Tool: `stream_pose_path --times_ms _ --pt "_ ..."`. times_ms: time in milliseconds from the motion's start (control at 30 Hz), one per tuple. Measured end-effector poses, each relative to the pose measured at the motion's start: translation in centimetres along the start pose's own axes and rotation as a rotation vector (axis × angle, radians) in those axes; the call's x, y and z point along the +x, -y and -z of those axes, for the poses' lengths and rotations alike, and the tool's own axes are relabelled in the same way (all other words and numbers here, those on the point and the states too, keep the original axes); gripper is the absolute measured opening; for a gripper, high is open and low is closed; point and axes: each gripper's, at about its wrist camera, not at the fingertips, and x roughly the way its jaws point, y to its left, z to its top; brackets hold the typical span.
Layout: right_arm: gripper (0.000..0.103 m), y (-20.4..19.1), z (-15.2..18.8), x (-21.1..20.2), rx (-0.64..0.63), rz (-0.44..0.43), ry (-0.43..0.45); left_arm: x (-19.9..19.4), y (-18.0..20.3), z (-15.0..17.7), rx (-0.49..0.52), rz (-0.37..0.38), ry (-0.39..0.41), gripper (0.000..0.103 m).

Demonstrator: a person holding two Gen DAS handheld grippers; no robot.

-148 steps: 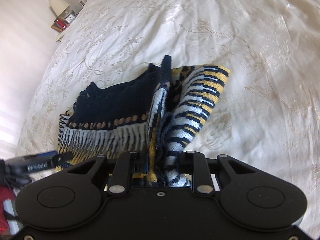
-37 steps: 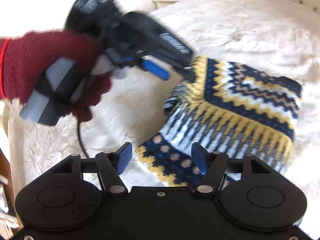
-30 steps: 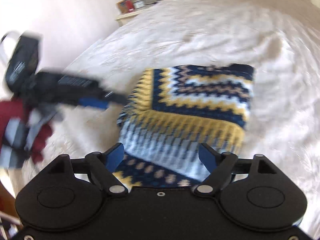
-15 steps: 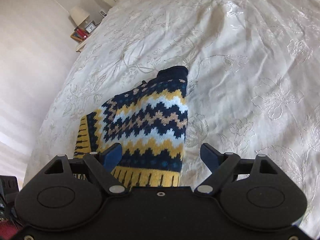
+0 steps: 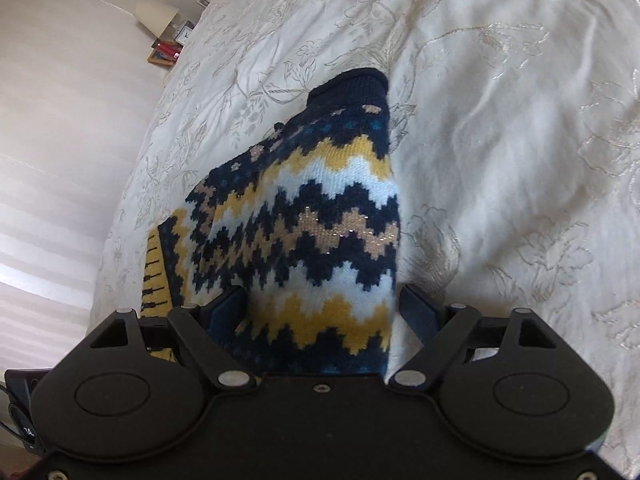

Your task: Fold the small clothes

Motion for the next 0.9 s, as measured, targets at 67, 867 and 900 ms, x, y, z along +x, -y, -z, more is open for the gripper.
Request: stream_pose_path --times_ms 67,867,900 --pt "0.069 -0.2 -0.1 0.4 0.011 -0.017 -0.019 0.1 -0.2 -0.2 -0.018 0.075 -0.001 0.066" --pt "0.049 -0.6 11.8 -14.5 -0.088 0.109 -0.14 -1.0 10.4 16.4 0.041 0.193 -0.087 0.043" --pt "0.05 -0.1 12.5 -15.0 -0.088 0.116 -0.147 -0.7 10.6 17.4 0.038 0.16 -0.08 0.043"
